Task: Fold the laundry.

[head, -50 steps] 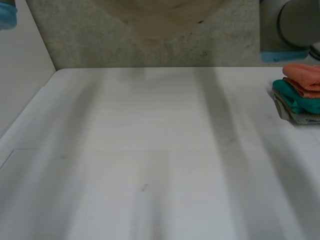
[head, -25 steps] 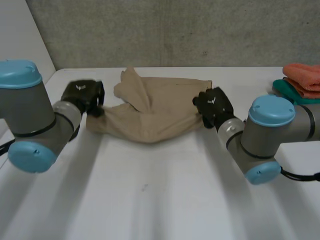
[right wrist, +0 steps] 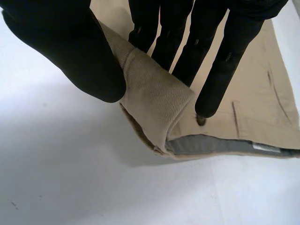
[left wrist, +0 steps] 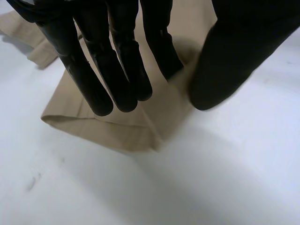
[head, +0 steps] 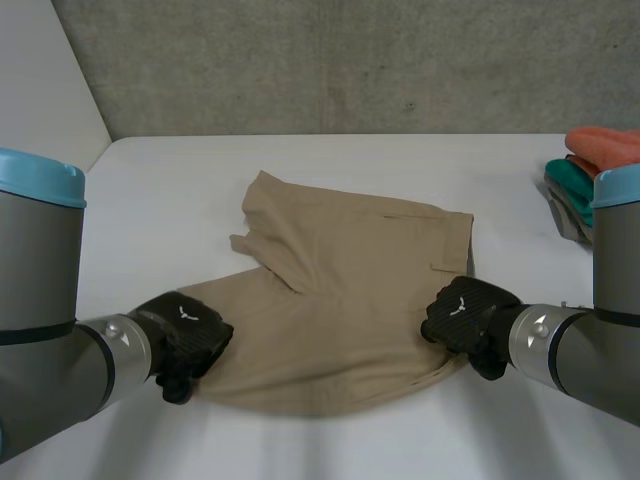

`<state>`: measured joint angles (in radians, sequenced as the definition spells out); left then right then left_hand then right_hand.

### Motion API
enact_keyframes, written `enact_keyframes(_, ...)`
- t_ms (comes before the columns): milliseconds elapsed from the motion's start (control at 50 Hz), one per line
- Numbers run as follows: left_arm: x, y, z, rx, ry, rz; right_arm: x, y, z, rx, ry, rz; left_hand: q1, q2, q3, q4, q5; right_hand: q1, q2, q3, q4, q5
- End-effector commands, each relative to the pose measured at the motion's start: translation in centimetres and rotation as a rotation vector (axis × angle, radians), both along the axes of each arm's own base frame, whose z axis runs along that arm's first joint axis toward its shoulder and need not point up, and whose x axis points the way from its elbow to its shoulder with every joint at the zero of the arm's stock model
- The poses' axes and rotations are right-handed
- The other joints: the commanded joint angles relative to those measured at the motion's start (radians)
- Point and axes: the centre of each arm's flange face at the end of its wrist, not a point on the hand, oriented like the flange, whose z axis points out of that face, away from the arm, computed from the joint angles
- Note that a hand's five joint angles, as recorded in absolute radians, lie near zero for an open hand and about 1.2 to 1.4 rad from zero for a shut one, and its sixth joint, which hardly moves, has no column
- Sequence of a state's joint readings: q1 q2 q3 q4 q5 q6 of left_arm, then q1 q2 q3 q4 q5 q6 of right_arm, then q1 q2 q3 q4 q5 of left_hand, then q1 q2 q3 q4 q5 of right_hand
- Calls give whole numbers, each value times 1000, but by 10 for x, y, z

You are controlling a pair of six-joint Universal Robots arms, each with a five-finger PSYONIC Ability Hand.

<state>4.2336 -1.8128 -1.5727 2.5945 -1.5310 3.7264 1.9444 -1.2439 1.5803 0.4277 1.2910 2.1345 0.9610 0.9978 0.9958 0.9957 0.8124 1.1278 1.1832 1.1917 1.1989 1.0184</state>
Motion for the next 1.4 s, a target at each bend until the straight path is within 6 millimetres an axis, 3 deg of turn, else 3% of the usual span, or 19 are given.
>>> enact_keyframes(20,-16,-44,10,-205,132,13,5,-19,-12,-36,-64,-47,-742,-778,-776,-776,-768,269,213,205,197,203)
enact_keyframes(140,-31,-101,9,-383,246,20,8,-36,-16,-76,-122,-107,-695,-732,-730,-729,-721,269,213,205,197,203)
enact_keyframes(160,-35,-116,5,-410,267,12,9,-39,-17,-78,-132,-118,-657,-694,-692,-692,-683,269,213,205,197,203)
enact_keyframes(300,-50,-168,-20,-399,290,-7,11,-45,-23,-88,-162,-147,-253,-289,-287,-287,-278,269,213,205,197,203)
enact_keyframes(360,-54,-181,-30,-352,292,-31,11,-46,-25,-92,-168,-151,-134,-171,-169,-169,-160,269,213,205,197,203)
enact_keyframes(480,-59,-202,-53,-262,302,-70,11,-48,-29,-90,-170,-156,-190,-226,-224,-224,-216,269,213,205,197,203)
enact_keyframes(720,-62,-221,-68,-266,277,-37,8,-50,-31,-97,-172,-166,-251,-288,-286,-286,-277,269,213,205,197,203)
enact_keyframes(1180,-78,-218,-82,-329,142,-85,6,-53,-30,-115,-176,-170,-193,-229,-227,-227,-219,269,213,205,197,203)
enact_keyframes(1320,-82,-215,-85,-335,101,-99,5,-54,-29,-118,-177,-173,-125,-162,-160,-160,-151,269,213,205,197,203)
enact_keyframes(1360,-84,-215,-86,-343,96,-104,5,-54,-29,-118,-178,-174,-40,-77,-75,-75,-66,269,213,205,197,203)
enact_keyframes(1400,-85,-214,-87,-345,93,-108,5,-54,-29,-118,-178,-174,188,151,153,153,162,269,213,205,197,203)
